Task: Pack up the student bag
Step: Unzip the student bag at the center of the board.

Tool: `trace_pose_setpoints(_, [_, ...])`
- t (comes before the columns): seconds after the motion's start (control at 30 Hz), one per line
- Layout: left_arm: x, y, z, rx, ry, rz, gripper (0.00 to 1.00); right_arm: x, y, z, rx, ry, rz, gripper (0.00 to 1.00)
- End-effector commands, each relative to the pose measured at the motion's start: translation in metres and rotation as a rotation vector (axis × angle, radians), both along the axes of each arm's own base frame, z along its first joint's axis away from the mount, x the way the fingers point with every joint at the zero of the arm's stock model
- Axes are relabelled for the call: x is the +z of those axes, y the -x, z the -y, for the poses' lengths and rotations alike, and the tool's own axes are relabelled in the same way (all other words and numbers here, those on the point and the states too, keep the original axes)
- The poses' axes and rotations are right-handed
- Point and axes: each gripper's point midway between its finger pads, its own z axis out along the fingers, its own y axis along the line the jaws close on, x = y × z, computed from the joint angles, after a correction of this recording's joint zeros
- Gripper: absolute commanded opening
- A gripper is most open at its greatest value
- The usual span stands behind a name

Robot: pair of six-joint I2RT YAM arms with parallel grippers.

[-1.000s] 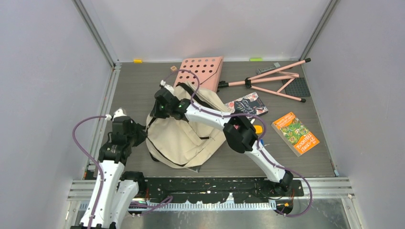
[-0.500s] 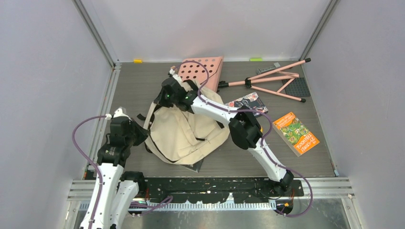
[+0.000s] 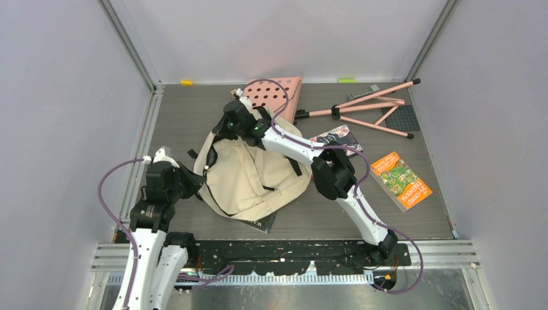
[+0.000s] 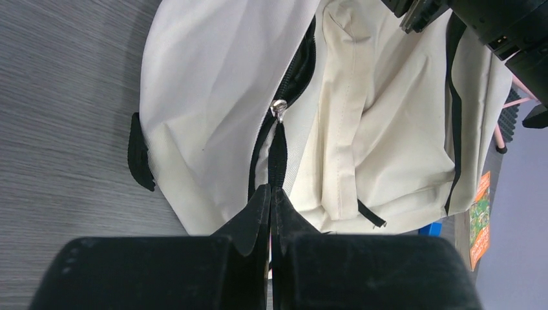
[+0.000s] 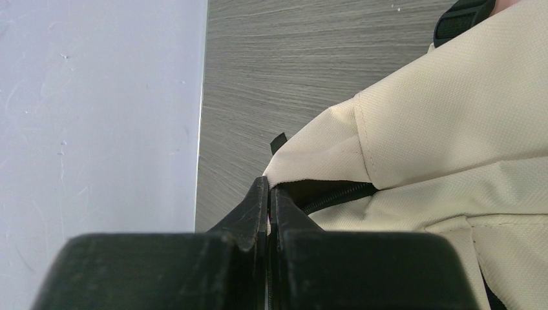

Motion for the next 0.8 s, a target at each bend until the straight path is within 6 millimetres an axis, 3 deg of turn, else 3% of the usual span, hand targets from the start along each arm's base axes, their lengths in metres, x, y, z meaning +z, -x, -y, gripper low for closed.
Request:
trace_pose_setpoints(0.0, [-0.011,0.021,0.005,-0.008,0.038,-0.062,0.00,0.099,-0.056,0.037,-0.197,-0.133,0.188,0.01])
trace_pose_setpoints(0.13, [-0.007,0.021,-0.005,0.044,0.012,-0.065,0.00,0.099,-0.053,0.042,-0.192,-0.113,0.199,0.01])
trace_pose_setpoints(0.43, [0.036,0.013,-0.022,0.142,-0.028,0.036,0.00,0.100,-0.064,0.060,-0.257,-0.079,0.221,0.01])
trace_pose_setpoints(0.53, [0.030,0.015,-0.007,0.056,0.007,0.011,0.00,0.104,-0.067,0.060,-0.262,-0.079,0.230,0.01])
trace_pose_setpoints(0.63, [0.011,0.018,0.005,-0.005,0.045,-0.031,0.00,0.103,-0.067,0.059,-0.260,-0.076,0.229,0.01])
trace_pose_setpoints(0.77, [-0.002,0.025,0.011,-0.033,0.066,-0.042,0.00,0.103,-0.069,0.062,-0.271,-0.063,0.238,0.01])
